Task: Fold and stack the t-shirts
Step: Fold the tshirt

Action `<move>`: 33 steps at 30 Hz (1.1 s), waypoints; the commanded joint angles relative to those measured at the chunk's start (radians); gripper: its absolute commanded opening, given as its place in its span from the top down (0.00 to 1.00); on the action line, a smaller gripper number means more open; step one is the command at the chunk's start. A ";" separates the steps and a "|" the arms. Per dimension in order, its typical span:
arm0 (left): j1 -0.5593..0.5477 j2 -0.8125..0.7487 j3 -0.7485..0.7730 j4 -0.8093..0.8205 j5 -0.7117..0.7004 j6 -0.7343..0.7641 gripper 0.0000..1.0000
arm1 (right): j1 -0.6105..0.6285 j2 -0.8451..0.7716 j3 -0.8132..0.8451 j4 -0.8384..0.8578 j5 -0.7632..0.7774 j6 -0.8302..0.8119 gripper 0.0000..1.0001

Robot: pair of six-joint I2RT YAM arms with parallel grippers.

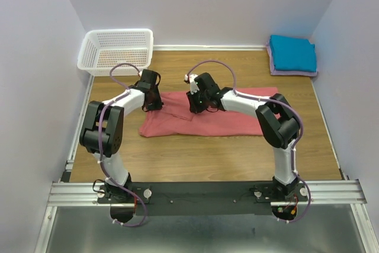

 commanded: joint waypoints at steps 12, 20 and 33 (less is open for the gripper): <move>0.029 -0.087 -0.025 -0.033 -0.150 -0.006 0.67 | -0.069 -0.214 -0.159 -0.003 0.114 0.052 0.61; -0.040 -0.234 0.014 -0.110 -0.164 -0.037 0.55 | -0.101 -0.384 -0.329 -0.144 0.321 0.128 0.51; -0.040 -0.377 -0.370 -0.025 -0.176 -0.195 0.61 | -0.176 -0.467 -0.492 -0.169 0.326 0.225 0.51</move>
